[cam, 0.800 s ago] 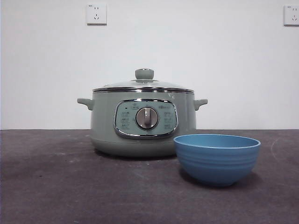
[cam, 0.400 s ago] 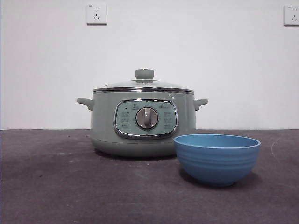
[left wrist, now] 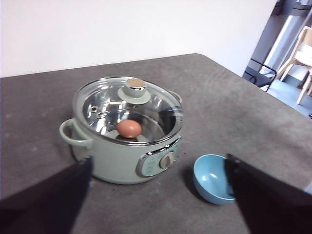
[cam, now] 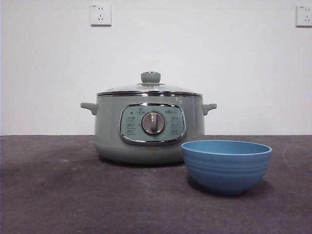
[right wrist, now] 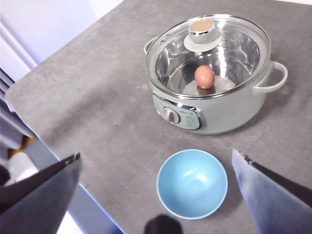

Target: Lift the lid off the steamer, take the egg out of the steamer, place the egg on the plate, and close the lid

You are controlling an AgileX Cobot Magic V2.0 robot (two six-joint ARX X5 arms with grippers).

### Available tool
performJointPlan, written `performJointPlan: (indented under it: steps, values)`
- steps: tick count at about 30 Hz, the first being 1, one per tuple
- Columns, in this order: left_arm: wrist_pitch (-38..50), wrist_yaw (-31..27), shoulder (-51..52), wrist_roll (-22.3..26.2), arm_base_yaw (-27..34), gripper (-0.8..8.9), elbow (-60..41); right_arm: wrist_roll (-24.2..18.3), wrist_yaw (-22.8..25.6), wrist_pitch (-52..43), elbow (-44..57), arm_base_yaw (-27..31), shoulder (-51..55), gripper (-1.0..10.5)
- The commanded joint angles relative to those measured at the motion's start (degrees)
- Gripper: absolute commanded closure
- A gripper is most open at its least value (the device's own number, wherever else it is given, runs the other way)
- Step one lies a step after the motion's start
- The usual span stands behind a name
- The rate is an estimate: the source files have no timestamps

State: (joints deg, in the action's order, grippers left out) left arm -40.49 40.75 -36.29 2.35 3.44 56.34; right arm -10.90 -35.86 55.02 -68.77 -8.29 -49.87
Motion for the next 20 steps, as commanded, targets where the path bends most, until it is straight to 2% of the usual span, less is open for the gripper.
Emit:
performJointPlan:
  steps: [1,8,17,20]
  values:
    - [2.0,0.2,-2.3,0.2,-1.4,2.39,1.2,0.4,0.0,-0.5,-0.1,-0.1,-0.1,3.2]
    - [7.6,-0.6,-12.9,0.3,-6.5,2.39,6.1,0.5,0.0,-0.6,-0.1,-0.1,-0.7,3.2]
    - [18.2,-9.9,-29.4,0.9,-15.8,2.39,13.6,0.5,0.1,-0.6,-0.1,-0.1,-2.2,3.2]
    - [23.0,-11.4,-35.3,0.9,-18.4,2.39,16.1,0.5,0.2,-0.6,-0.1,-0.1,-2.8,3.2]
